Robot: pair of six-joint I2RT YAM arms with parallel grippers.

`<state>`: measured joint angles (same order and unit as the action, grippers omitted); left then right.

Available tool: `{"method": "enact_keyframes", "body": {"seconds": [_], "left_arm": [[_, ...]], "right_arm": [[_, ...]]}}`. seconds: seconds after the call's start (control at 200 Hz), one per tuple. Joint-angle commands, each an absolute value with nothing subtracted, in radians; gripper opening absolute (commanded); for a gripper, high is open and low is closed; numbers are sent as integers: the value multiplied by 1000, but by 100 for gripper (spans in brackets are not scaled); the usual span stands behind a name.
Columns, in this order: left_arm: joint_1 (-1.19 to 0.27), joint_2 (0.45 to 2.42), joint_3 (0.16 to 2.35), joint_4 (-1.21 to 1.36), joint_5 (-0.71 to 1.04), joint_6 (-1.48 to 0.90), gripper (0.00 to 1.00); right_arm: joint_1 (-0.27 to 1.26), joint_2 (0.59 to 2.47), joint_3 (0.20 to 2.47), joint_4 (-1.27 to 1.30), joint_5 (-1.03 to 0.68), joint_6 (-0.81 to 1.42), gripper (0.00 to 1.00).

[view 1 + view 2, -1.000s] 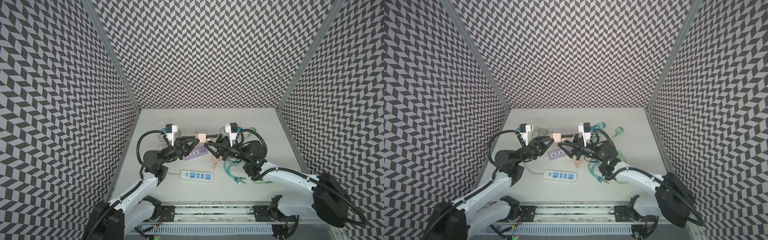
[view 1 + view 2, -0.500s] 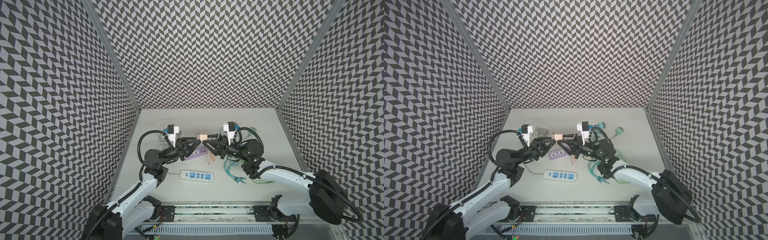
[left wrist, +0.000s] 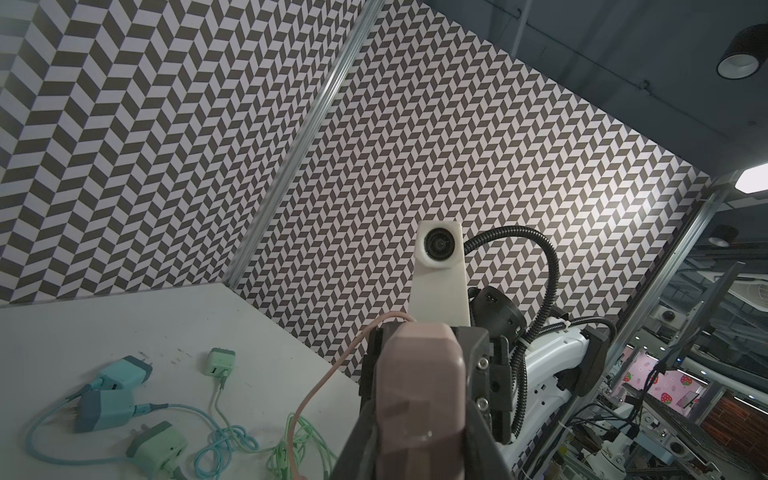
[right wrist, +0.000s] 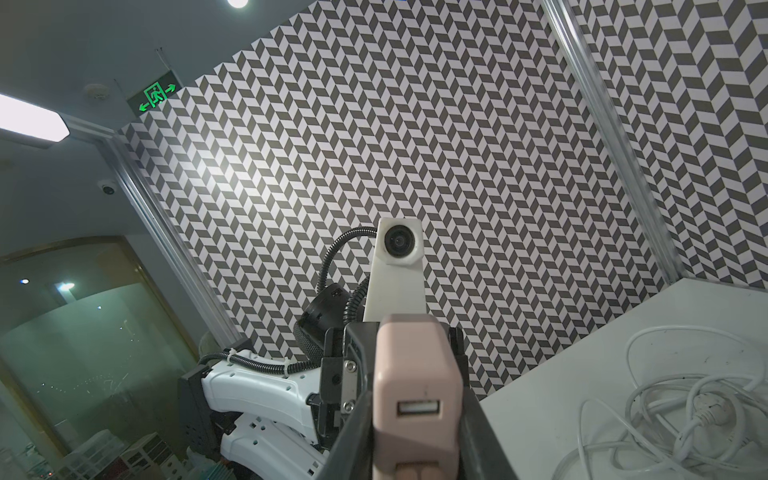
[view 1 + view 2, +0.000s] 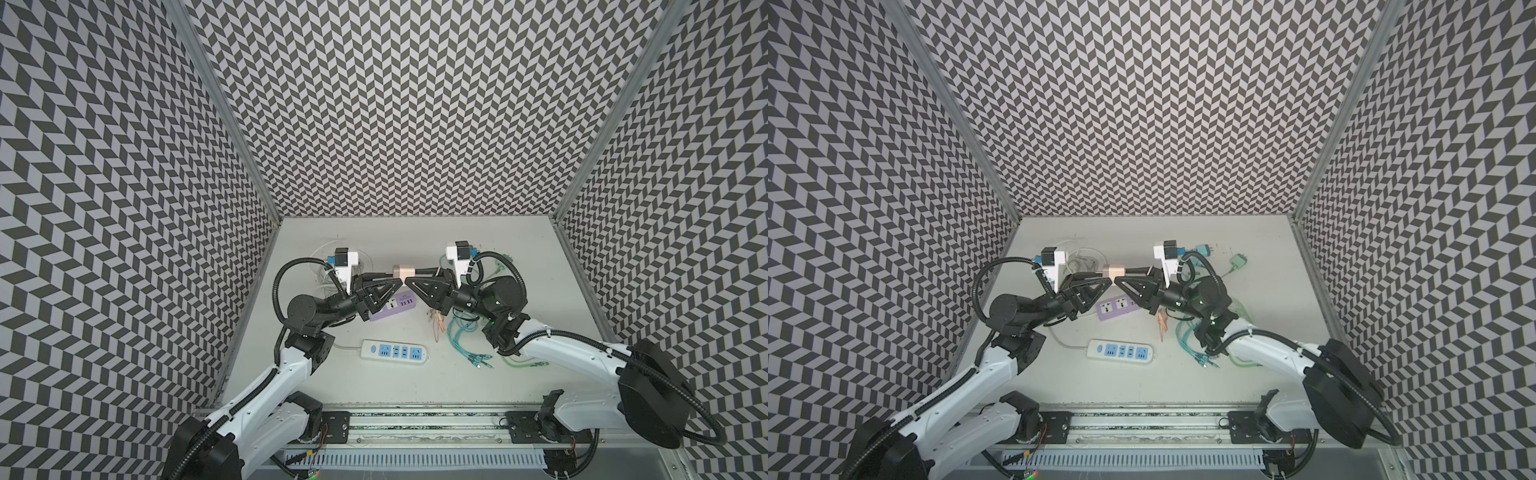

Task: Insert the plug
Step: 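Carry the pink charger farther from the robot while the left gripper withdraws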

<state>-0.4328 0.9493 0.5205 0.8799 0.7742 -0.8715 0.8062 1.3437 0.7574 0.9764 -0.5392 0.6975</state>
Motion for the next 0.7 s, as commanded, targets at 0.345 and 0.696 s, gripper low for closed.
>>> {"method": "enact_keyframes", "body": {"seconds": [0.345,0.696], "left_arm": [[-435,890,596,594,723,-736,57],[-408,817,610,440,739,-674,69]], "right_arm": [[805,1244,823,852,-567,562,16],[781,1198,885,697,-581,467,16]]}}
